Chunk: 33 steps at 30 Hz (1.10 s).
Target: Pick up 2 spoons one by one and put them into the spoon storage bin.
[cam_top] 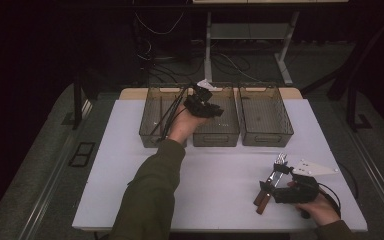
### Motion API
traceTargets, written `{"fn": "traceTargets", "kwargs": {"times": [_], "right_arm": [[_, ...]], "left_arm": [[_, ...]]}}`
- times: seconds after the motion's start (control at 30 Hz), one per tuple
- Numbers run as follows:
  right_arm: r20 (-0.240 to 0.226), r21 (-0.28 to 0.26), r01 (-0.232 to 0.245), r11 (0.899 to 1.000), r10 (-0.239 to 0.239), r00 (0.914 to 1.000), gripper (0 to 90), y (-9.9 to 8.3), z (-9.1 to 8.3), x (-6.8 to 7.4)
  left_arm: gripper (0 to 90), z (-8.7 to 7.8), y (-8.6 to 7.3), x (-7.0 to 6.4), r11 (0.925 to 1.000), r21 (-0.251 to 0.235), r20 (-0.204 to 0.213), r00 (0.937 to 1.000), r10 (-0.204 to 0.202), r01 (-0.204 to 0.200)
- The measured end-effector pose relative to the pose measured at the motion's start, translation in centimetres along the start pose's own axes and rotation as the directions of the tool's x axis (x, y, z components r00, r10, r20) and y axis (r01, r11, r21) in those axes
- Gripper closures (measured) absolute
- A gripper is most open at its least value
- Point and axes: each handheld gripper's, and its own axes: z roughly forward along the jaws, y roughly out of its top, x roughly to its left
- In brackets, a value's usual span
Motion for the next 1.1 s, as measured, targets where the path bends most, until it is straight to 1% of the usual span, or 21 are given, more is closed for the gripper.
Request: {"fn": "traceTargets", "kwargs": {"times": [0.1,0.13,0.2,0.27,0.33,0.37,0.4,0.43,0.47,0.53,0.6,0.63,0.7,0.73,0.77,0.83,0.87,0.93,1.0,1.03,1.1], "right_arm": [[-0.003,0.004,0.007,1.000,-0.007,1.0000,12.0,0.0,0.0,0.0],[-0.003,0.001,0.011,1.000,-0.011,0.9999,12.0,0.0,0.0,0.0],[-0.006,0.004,0.014,1.000,-0.014,0.9999,12.0,0.0,0.0,0.1],[-0.006,0.006,0.012,1.000,-0.012,0.9999,12.0,0.0,0.1,0.1],[-0.008,0.005,0.012,1.000,-0.012,0.9999,12.0,0.0,0.0,0.1],[-0.008,0.001,0.010,1.000,-0.010,0.9999,12.0,0.0,0.0,0.1],[-0.010,0.001,0.009,1.000,-0.009,0.9999,12.0,0.0,0.0,0.1],[-0.011,0.003,0.011,1.000,-0.011,0.9999,12.0,0.1,-0.1,0.1],[-0.013,0.003,0.011,1.000,-0.011,0.9999,12.0,0.1,-0.1,0.1],[-0.016,0.001,0.011,1.000,-0.011,0.9998,12.0,0.1,-0.1,0.1],[-0.015,-0.002,0.010,1.000,-0.010,0.9998,12.0,0.0,0.0,0.1],[-0.013,0.004,0.012,1.000,-0.012,0.9998,12.0,0.1,0.0,0.1],[-0.012,0.004,0.015,1.000,-0.015,0.9998,12.0,0.0,0.1,0.1],[-0.016,0.009,0.013,1.000,-0.013,0.9998,12.0,0.1,0.1,0.1],[-0.015,0.008,0.014,1.000,-0.014,0.9998,12.0,0.1,0.1,0.1],[-0.016,0.006,0.014,1.000,-0.014,0.9998,12.0,0.0,0.3,0.2],[-0.016,0.010,0.012,1.000,-0.011,0.9998,12.0,0.0,0.3,0.2],[-0.016,0.012,0.013,1.000,-0.013,0.9998,12.0,0.0,0.3,0.2],[-0.012,0.008,0.011,1.000,-0.011,0.9999,12.0,0.0,0.2,0.2],[-0.011,0.010,0.010,1.000,-0.010,0.9999,12.0,-0.1,0.2,0.2],[-0.009,0.011,0.005,1.000,-0.004,1.0000,12.0,-0.1,0.2,0.1]], "left_arm": [[73.5,1.1,0.4,0.6,0.9998,0.003,-0.010,0.9997,-0.020,0.020],[73.5,1.4,0.4,0.8,0.9998,0.009,-0.011,0.9997,-0.020,0.020],[73.5,2.4,0.4,0.8,0.9994,0.007,-0.019,0.9992,-0.034,0.034],[73.5,3.2,0.3,1.0,0.9987,0.033,-0.023,0.9990,-0.038,0.038],[73.3,4.2,0.0,1.0,0.9979,0.034,-0.021,0.9983,-0.054,0.054],[72.9,4.5,-0.2,1.1,0.9976,0.053,-0.020,0.9989,-0.043,0.044],[72.0,4.8,-0.3,1.1,0.9975,0.055,-0.023,0.9988,-0.044,0.045],[65.6,4.9,-0.4,1.2,0.9972,0.053,-0.023,0.9984,-0.051,0.052],[60.1,5.0,-0.4,1.1,0.9969,0.038,-0.016,0.9975,-0.069,0.069],[53.0,4.8,-0.5,1.1,0.9974,0.045,-0.026,0.9982,-0.054,0.055],[49.1,4.4,-0.5,1.1,0.9976,0.032,-0.026,0.9978,-0.060,0.061],[47.9,4.0,-0.6,1.1,0.9983,0.034,-0.022,0.9987,-0.046,0.047],[46.9,3.5,-0.7,1.0,0.9985,0.016,-0.014,0.9985,-0.053,0.053],[46.7,3.1,-0.7,1.0,0.9990,0.027,-0.011,0.9993,-0.036,0.037],[45.5,2.9,-0.8,0.8,0.9990,0.016,-0.008,0.9991,-0.042,0.042],[43.5,2.1,-1.0,0.6,0.9994,0.032,-0.002,1.0000,-0.008,0.008],[41.9,1.8,-1.2,0.5,0.9995,0.032,0.000,1.0000,-0.001,0.001],[40.4,1.3,-1.6,0.0,0.9998,0.001,0.007,0.9998,-0.019,0.019],[39.4,0.8,-2.1,-0.1,0.9999,-0.005,0.018,0.9997,-0.015,0.015],[38.8,0.7,-2.3,-0.4,0.9995,-0.017,0.024,0.9994,-0.024,0.025],[37.3,0.3,-2.7,-0.7,0.9999,-0.014,0.026,0.9997,-0.003,0.003]]}}
